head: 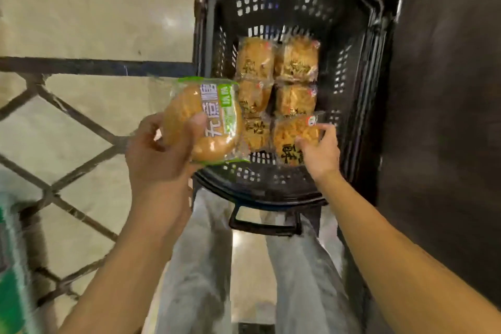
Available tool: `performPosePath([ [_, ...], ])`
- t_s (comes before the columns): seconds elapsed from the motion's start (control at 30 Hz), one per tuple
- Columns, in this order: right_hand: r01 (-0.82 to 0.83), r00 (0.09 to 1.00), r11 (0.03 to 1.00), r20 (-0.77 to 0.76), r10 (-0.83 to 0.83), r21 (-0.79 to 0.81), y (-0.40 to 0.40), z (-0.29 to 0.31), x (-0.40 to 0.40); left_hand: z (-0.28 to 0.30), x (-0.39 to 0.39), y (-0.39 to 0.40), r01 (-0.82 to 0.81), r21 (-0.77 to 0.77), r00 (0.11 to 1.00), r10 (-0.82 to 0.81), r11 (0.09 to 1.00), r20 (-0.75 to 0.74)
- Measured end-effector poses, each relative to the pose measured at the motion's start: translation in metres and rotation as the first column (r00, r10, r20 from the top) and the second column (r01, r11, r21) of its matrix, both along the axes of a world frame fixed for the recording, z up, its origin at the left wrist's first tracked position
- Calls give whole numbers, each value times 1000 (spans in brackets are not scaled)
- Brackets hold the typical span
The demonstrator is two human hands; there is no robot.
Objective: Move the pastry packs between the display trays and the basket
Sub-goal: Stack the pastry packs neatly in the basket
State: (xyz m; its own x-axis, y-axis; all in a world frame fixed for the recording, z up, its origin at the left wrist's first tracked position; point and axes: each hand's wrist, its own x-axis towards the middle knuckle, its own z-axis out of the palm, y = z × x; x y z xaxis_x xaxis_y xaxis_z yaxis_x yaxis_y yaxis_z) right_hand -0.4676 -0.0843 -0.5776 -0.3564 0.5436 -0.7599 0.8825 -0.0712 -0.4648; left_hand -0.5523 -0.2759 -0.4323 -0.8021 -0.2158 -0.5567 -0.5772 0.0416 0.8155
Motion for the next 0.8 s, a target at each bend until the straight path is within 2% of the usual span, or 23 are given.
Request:
performPosePath([
  [0.13,-21,991,1000,133,22,-4,-3,-111,-11,-102,-30,13,91,-68,995,-93,993,-27],
  [0.23,-56,973,998,222,57,-14,-8,-162,-9,-154,-39,17,159,-134,985,-167,978,-50],
  [0.3,-117,962,991,255,98,59,-14,-183,-1,-176,-39,15,204,-121,976,-212,971,-57],
  [0.37,-122,964,984,253,85,132,-20,-194,7,-189,-39,12,290,-154,948,-305,945,-85],
  [0.47,-72,963,988,267,33,135,-27,-198,13,-197,-40,10,411,-202,899,-432,889,-73],
  [0.67,-160,915,980,391,103,116,-25,-200,4,-204,-34,12,364,-143,926,-374,920,-52],
  [0.8,-267,937,930,295,188,253,-31,-187,9,-199,-36,23,410,-138,907,-420,901,-46],
])
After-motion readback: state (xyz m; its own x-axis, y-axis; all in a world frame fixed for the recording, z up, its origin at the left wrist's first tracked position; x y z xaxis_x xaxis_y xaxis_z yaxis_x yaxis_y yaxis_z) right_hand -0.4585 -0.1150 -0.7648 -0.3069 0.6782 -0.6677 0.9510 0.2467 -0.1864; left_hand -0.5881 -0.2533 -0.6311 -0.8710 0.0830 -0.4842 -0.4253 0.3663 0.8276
